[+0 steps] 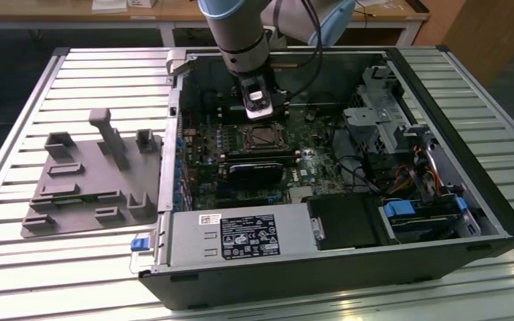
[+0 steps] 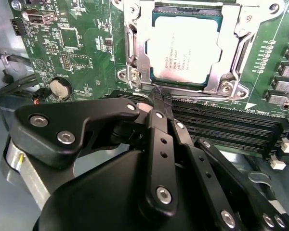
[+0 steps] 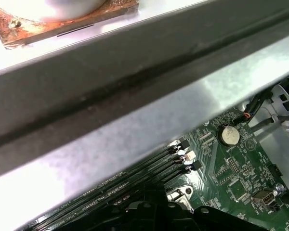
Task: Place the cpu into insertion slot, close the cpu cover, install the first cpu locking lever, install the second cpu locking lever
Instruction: 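Install the first cpu locking lever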
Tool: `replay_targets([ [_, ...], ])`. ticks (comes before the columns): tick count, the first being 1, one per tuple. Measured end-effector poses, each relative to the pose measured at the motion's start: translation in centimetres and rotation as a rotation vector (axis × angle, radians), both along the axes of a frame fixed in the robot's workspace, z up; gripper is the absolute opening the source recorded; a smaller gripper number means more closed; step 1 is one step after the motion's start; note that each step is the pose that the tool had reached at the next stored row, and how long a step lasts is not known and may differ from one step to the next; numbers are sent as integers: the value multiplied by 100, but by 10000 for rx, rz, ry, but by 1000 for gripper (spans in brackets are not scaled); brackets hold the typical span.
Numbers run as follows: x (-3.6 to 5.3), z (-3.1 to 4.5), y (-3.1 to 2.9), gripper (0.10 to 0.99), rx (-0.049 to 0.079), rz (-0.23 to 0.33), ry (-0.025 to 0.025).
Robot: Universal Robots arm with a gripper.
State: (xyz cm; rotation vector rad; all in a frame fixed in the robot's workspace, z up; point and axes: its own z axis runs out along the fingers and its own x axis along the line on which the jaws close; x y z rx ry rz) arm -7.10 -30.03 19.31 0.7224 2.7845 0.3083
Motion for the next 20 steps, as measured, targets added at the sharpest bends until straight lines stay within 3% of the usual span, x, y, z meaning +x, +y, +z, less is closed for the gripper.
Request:
replay_targets([
  [10, 1, -24, 0, 102, -115, 1, -3],
  [20, 14, -29, 0, 102, -121, 4, -1],
])
